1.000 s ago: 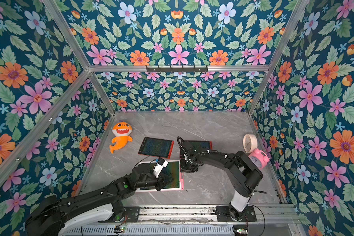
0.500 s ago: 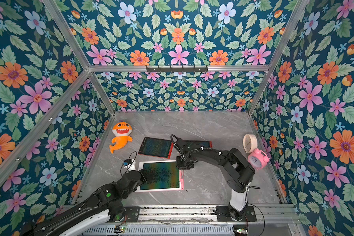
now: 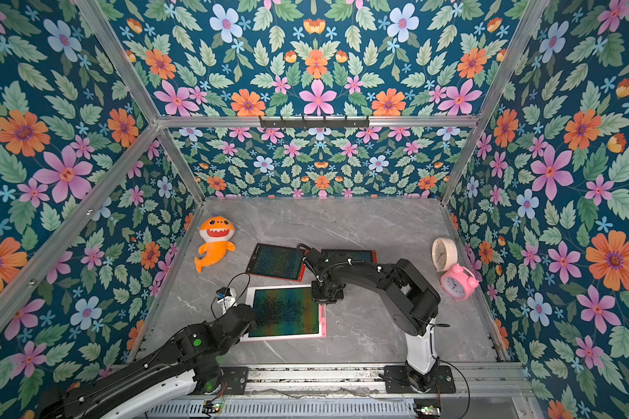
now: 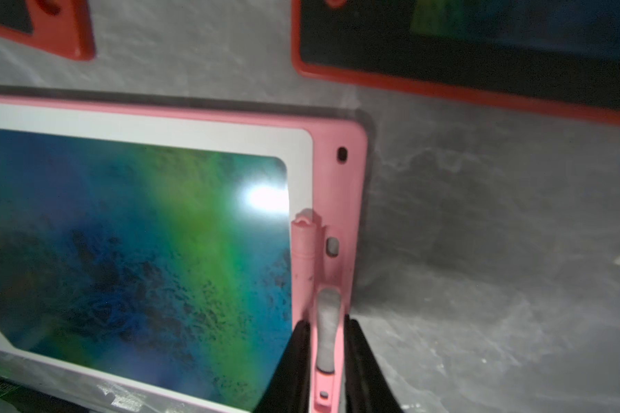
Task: Place the stylus back onto the writing tablet
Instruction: Adjust the stylus on the writing tablet.
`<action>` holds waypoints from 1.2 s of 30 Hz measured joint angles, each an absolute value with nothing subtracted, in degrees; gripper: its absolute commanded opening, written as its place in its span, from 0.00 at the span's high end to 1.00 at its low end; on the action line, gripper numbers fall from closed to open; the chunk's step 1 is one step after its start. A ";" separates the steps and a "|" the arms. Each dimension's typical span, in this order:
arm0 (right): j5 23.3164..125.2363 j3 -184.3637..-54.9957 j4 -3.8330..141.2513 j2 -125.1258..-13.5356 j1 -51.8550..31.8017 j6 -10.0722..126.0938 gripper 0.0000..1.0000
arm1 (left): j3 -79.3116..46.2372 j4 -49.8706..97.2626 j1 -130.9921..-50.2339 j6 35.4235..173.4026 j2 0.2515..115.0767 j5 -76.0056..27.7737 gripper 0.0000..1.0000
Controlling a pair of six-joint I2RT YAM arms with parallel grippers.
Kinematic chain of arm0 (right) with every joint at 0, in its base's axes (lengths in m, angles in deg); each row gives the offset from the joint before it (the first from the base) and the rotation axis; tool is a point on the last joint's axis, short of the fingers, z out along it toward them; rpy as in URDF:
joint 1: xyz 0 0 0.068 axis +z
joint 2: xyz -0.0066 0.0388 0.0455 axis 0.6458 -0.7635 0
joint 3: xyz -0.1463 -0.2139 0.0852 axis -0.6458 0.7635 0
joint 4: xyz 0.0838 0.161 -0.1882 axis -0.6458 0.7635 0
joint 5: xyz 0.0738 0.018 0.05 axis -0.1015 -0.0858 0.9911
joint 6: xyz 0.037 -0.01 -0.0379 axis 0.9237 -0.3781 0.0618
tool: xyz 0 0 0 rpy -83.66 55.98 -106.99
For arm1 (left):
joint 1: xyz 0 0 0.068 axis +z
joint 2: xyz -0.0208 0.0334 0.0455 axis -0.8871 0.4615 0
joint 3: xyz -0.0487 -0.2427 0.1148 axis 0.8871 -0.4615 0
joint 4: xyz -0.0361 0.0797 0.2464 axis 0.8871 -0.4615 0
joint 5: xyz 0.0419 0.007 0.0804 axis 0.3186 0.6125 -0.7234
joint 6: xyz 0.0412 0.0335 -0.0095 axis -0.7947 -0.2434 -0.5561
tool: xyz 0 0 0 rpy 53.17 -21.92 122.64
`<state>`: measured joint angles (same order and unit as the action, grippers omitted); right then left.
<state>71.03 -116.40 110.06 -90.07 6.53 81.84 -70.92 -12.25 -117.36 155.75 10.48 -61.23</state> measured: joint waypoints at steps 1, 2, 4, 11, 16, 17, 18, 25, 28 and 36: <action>71.05 -116.42 110.04 -90.07 6.56 81.84 0.78 | -70.92 -12.36 -117.36 155.77 10.48 -61.25 1.00; 71.01 -116.46 110.08 -90.00 6.56 81.86 0.78 | -70.92 -12.47 -117.36 155.77 10.31 -61.27 1.00; 70.75 -116.60 110.13 -89.72 6.53 81.90 0.77 | -71.01 -12.95 -117.36 156.05 9.68 -61.36 1.00; 70.40 -117.32 110.04 -90.29 6.67 82.32 0.77 | -73.06 -14.88 -117.39 158.98 7.34 -61.23 1.00; 70.48 -118.54 110.04 -91.75 7.23 82.32 0.78 | -73.54 -14.99 -117.39 159.22 7.99 -60.07 1.00; 70.48 -118.78 110.08 -92.06 7.26 82.30 0.78 | -73.54 -14.96 -117.39 159.22 8.34 -59.76 1.00; 70.46 -118.98 110.11 -92.39 7.30 82.32 0.79 | -73.54 -14.96 -117.39 159.22 8.71 -59.48 1.00; 69.96 -119.44 110.63 -93.48 7.34 82.27 0.83 | -73.89 -15.05 -117.39 159.55 10.62 -57.60 1.00; 69.61 -119.39 110.83 -93.39 7.34 82.27 0.84 | -74.22 -15.23 -117.39 160.27 10.68 -57.29 1.00; 69.54 -119.13 110.63 -93.22 7.34 82.27 0.84 | -75.05 -15.47 -117.39 160.71 10.68 -56.70 1.00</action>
